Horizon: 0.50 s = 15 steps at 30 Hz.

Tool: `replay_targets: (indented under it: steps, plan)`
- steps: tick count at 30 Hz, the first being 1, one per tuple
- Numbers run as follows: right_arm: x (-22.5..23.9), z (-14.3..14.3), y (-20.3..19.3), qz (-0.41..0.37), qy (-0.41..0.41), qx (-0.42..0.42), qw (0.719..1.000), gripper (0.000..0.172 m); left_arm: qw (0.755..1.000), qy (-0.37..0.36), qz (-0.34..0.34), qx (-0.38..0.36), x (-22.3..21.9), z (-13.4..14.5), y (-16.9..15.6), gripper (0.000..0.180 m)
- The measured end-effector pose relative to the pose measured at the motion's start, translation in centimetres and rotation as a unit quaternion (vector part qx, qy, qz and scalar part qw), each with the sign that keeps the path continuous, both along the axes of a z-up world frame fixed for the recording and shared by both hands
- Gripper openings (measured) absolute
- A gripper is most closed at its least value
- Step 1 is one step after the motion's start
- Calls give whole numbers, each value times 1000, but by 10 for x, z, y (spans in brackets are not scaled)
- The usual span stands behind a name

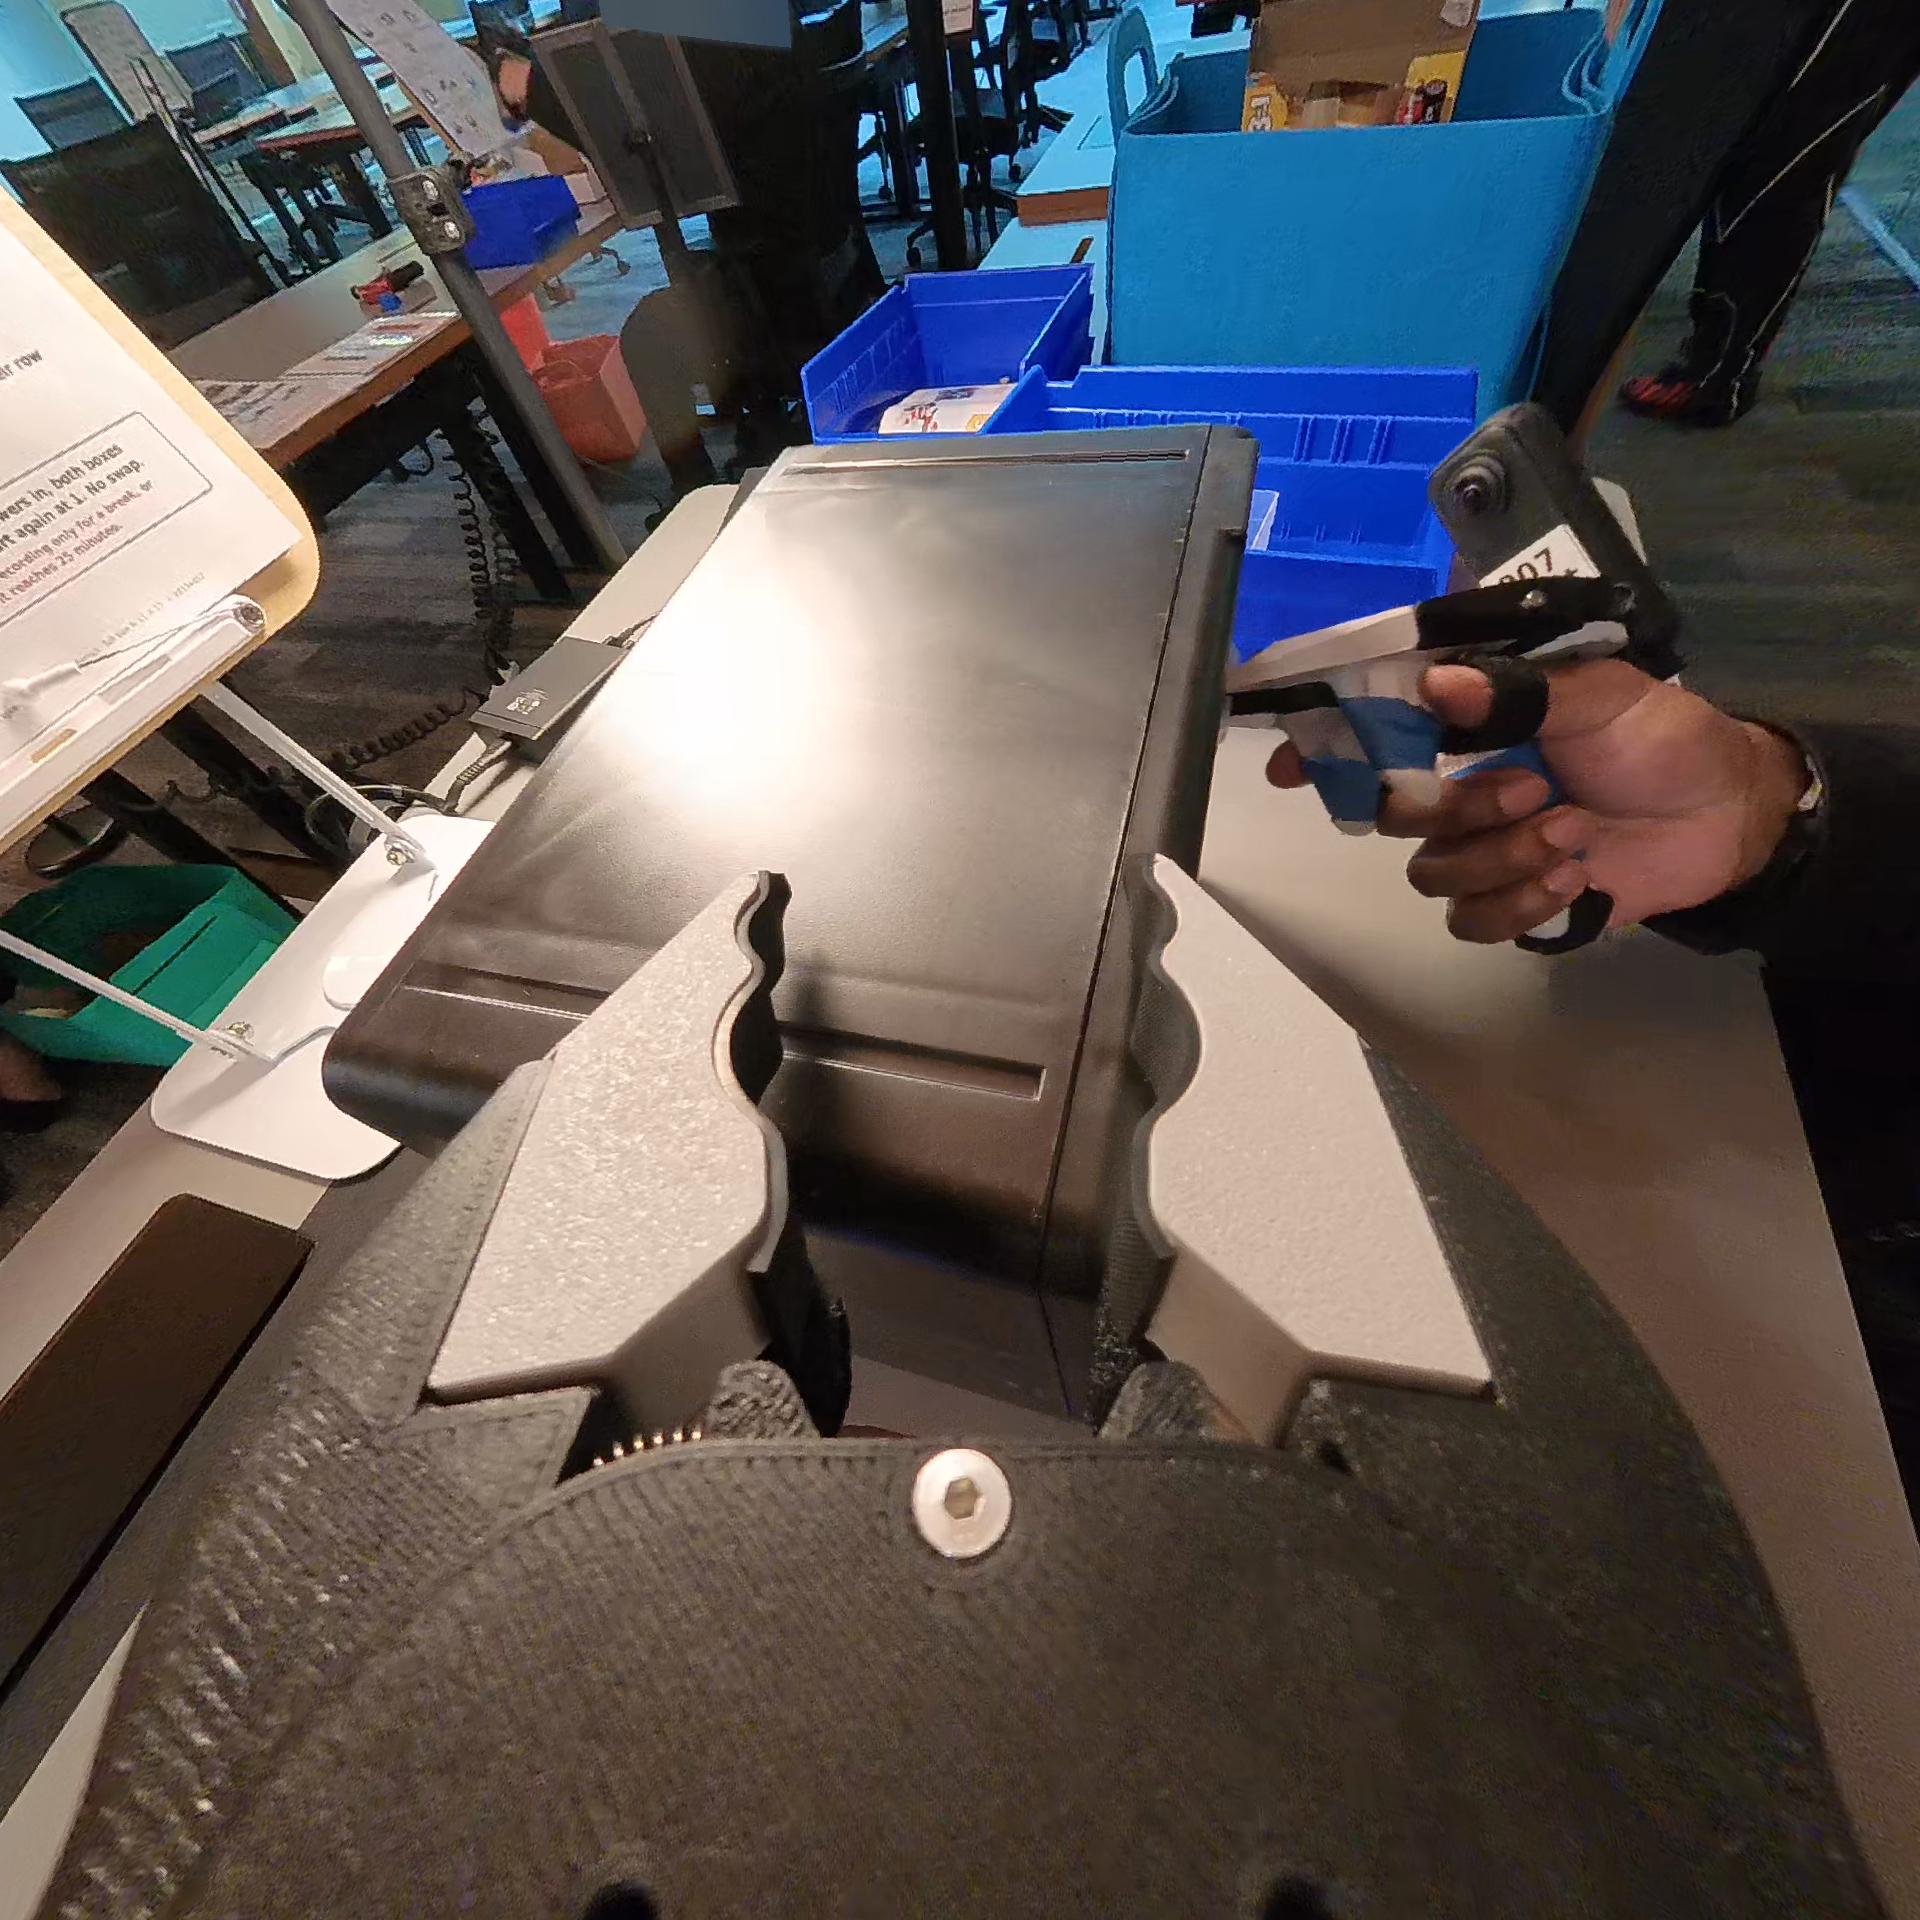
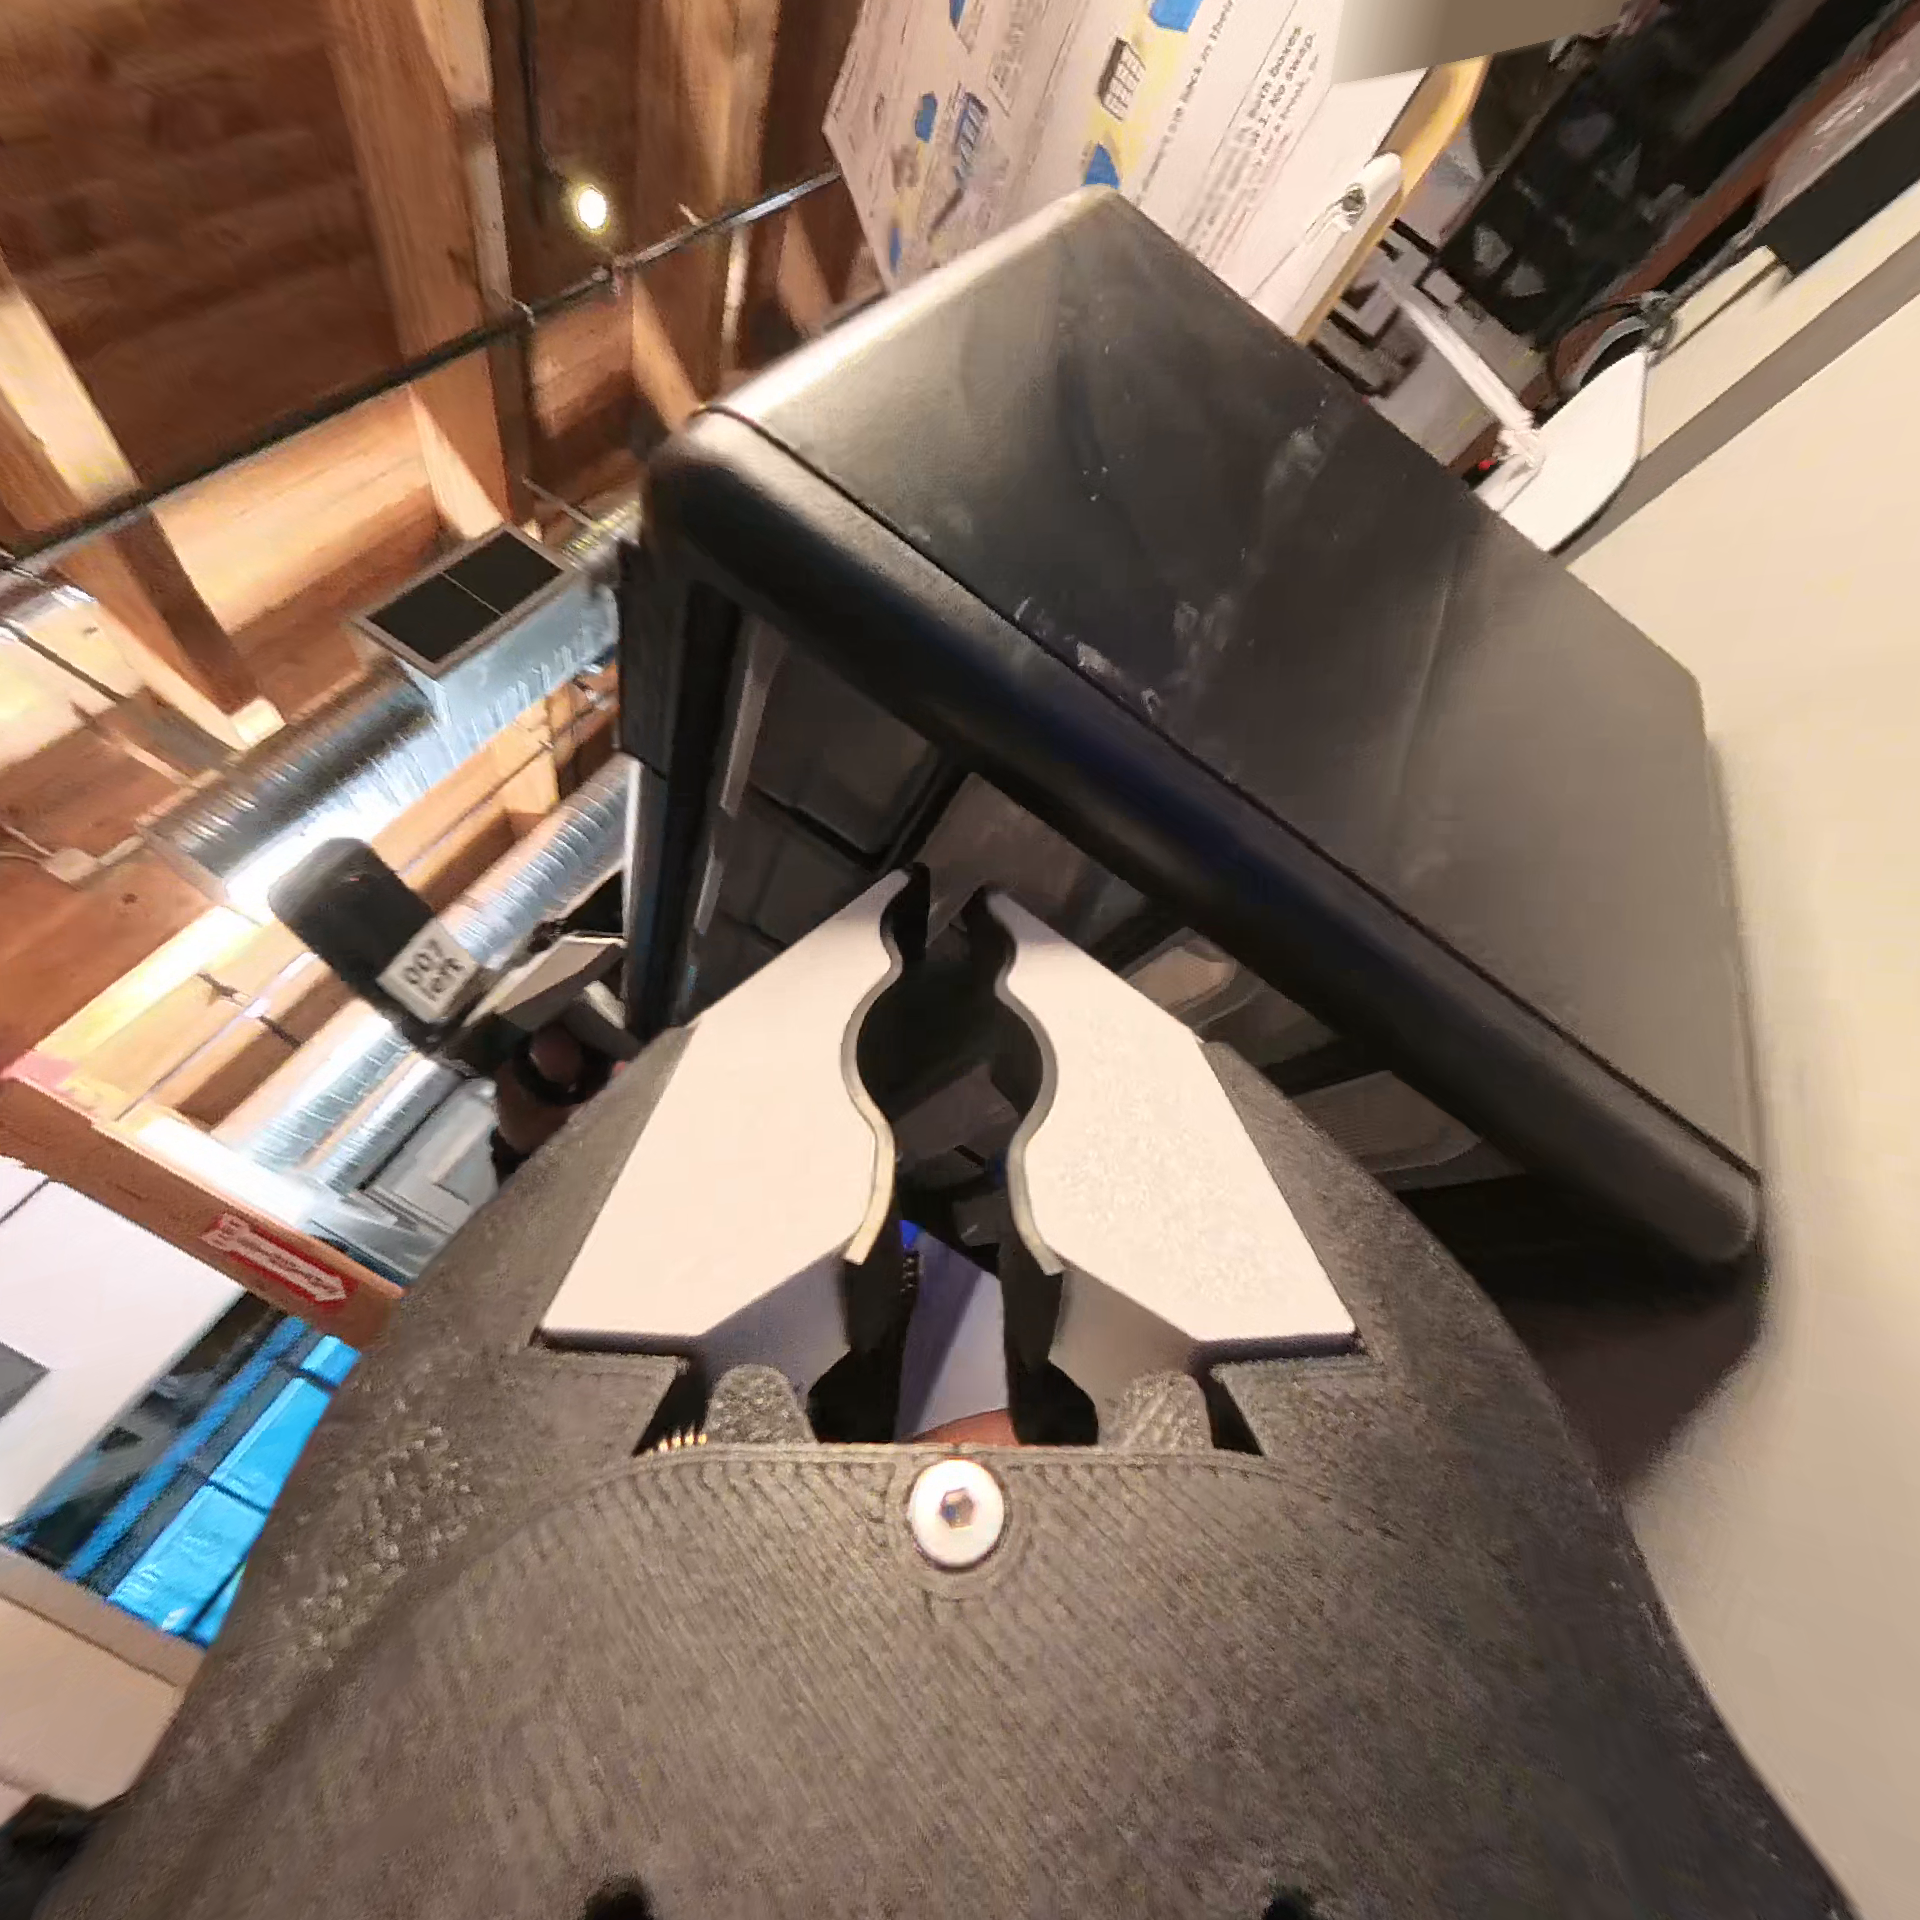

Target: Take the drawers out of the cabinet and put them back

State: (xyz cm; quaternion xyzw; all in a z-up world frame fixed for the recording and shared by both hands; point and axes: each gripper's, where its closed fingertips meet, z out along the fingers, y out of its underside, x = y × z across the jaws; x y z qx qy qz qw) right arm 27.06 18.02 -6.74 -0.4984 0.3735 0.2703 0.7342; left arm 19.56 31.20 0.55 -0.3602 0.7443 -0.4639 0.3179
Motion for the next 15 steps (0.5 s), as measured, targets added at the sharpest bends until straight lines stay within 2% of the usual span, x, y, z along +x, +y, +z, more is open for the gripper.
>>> replay_targets:
  steps: [7, 13, 15]
  plan:
    - [-50, 0, -37, 39, 13, 75, 996, 5, 1000, 0, -1, 0, 0, 0, 0, 68]
    - [-103, -7, -80, 83, 21, 92, 992, 5, 1000, 1, -1, 0, 0, 0, 0, 68]
    - [-106, -16, -90, 78, 47, 92, 992, 5, 1000, 1, -2, -2, 0, 0, -1, 67]
